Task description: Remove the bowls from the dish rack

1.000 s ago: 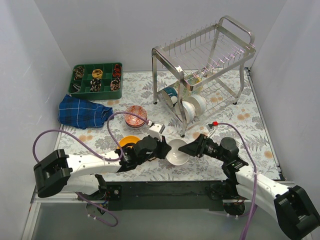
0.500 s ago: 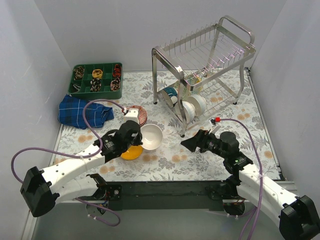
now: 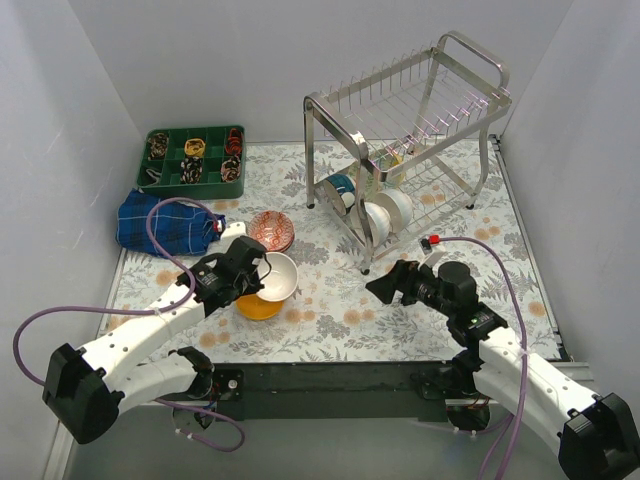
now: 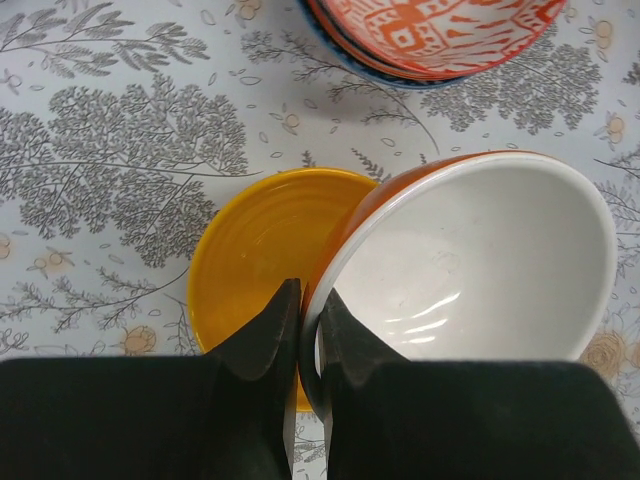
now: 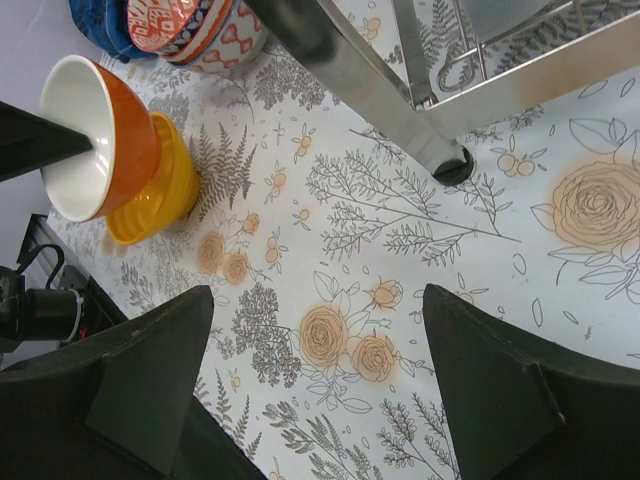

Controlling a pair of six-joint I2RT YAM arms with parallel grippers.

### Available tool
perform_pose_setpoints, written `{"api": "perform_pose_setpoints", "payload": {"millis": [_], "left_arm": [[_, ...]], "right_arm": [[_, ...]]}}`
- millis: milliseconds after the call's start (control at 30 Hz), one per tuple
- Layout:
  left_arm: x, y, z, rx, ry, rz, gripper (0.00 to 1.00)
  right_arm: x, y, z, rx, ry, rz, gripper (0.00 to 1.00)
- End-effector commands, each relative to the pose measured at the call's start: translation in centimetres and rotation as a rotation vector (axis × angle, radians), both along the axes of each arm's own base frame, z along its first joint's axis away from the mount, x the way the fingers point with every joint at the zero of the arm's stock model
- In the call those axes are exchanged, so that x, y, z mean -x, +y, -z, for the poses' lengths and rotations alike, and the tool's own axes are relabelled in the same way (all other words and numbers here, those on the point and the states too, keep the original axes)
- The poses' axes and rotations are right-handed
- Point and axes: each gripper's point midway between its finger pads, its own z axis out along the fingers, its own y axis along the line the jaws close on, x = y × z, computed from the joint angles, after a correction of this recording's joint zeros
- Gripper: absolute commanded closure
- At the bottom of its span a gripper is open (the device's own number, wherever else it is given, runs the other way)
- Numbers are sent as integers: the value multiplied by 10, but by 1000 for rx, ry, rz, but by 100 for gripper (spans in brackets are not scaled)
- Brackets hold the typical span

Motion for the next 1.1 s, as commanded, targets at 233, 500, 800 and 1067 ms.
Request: {"api": "perform_pose_setpoints", "payload": {"millis": [233,500,800,1067], "left_arm": [[15,34,33,-15,66,-258,97],[9,33,20,42,7,-282,42],[-1,29,-12,84,-98,-236,5],[-22,8,-57,139,-276,-50,2]], "right_arm": [[-17,-3,-26,62,-158,-8,7],[-22,-6,-28,96,-199,-2,7],[-45,-18,-47,178,-269,86,7],[-82,-41,-69,311,-276,189,3]]}}
